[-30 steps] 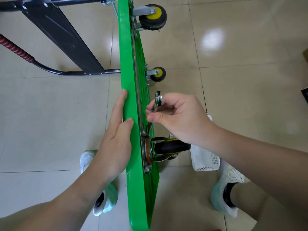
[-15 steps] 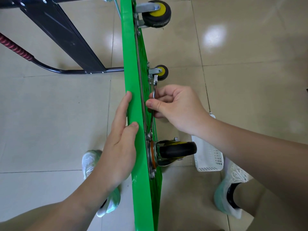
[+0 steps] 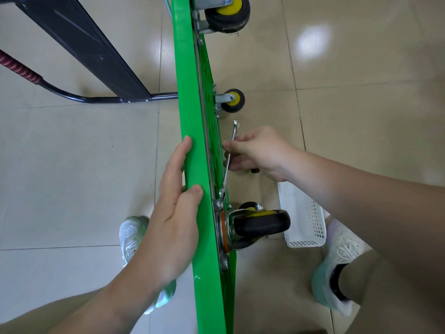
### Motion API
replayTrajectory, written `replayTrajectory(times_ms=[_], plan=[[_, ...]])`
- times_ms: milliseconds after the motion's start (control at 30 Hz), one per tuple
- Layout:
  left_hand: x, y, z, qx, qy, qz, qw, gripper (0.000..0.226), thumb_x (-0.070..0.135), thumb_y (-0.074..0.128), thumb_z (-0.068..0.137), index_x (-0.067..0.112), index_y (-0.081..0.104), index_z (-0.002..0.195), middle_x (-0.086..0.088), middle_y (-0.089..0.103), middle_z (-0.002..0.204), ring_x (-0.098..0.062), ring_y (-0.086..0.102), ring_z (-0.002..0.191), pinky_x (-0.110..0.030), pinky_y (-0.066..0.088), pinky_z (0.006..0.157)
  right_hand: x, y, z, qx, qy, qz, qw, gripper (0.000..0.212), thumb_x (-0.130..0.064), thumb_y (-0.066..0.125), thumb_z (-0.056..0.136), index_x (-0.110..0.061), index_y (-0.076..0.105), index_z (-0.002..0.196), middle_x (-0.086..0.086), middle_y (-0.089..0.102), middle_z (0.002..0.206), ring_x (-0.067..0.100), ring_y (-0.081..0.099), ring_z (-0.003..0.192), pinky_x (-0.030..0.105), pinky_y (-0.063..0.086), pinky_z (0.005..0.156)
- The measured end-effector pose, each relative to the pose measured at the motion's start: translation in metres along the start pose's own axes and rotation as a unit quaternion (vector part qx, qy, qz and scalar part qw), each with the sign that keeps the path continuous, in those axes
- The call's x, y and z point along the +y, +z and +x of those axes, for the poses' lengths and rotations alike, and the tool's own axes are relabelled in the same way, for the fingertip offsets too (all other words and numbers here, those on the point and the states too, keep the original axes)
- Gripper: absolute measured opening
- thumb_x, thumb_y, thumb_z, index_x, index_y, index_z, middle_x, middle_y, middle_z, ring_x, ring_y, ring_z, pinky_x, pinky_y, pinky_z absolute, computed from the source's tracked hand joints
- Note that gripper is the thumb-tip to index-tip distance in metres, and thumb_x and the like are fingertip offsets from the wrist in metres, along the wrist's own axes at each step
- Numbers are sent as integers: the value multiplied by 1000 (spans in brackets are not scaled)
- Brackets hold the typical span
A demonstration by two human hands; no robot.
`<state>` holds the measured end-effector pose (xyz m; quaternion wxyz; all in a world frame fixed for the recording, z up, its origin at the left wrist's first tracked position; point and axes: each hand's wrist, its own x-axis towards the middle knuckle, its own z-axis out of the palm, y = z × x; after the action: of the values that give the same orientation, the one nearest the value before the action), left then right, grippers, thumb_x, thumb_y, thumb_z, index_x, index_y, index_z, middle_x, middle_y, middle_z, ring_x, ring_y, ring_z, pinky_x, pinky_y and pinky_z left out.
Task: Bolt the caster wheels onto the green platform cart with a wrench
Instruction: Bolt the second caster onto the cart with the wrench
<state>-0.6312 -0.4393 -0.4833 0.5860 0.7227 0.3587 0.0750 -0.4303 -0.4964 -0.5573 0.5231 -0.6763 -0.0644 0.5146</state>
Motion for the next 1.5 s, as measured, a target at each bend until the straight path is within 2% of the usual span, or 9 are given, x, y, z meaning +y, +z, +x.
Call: replayTrajectory(times_ms=[133,333,633,867,1033,1133,1300,1400,1500], plan=[[0,0,0,1,6,6,1000,65,30,33,92,66,27,146,46,32,149,24,22,140,-19,25,117,-28,-3,-26,5,-137,-31,990,6,-11,75,86,-10,70,86,10,76,80,23,75,78,30,62,67],[-2,2,0,5,10,-7,1000,64,31,34,92,65,28,146,31,36,156,10,31,145,-39,28,125,-27,6,-68,-45,-230,-49,971,15,-6,78,80,-16,69,87,0,74,71,12,72,71,28,62,66],[-2,3,0,9,20,-7,1000,67,30,33,92,55,28,154,28,37,157,6,35,145,-42,29,125,-10,13,-81,-39,-264,-45,963,20,-7,84,72,-19,72,83,10,76,83,24,72,78,49,61,82],[-2,2,-1,11,20,-11,1000,62,31,34,92,73,31,138,26,38,157,1,37,146,-43,29,125,-7,13,-72,-47,-250,-64,965,20,-8,85,74,-15,72,88,12,76,85,34,74,84,47,61,82],[-1,2,0,9,11,-14,1000,63,33,35,91,79,32,134,29,38,155,-3,38,146,-46,31,124,-10,11,-58,-21,-220,-61,973,16,-11,83,77,-14,71,88,4,75,72,20,73,70,39,63,71],[1,3,0,11,6,-18,1000,63,33,35,90,79,32,133,28,39,154,-5,39,146,-46,32,123,-10,11,-41,-13,-170,-43,984,14,-11,81,80,-8,70,89,12,76,77,26,75,78,40,63,72],[4,3,0,9,-5,-18,1000,64,32,34,89,80,32,131,41,38,146,8,36,143,-40,32,123,-10,11,-17,-39,-82,8,996,23,-7,81,79,4,68,95,24,74,91,28,74,80,38,62,71],[5,2,-1,10,-7,-9,1000,64,31,34,89,76,31,135,50,36,141,21,28,140,-32,29,122,-5,8,-5,-38,-41,8,998,20,-9,82,79,1,68,90,17,73,82,28,72,75,36,61,69],[5,2,0,6,-7,-5,1000,66,31,34,89,78,30,134,52,33,142,20,26,142,-34,27,123,5,5,7,-25,21,27,999,35,-10,82,78,6,66,104,19,74,86,33,74,78,35,62,70]])
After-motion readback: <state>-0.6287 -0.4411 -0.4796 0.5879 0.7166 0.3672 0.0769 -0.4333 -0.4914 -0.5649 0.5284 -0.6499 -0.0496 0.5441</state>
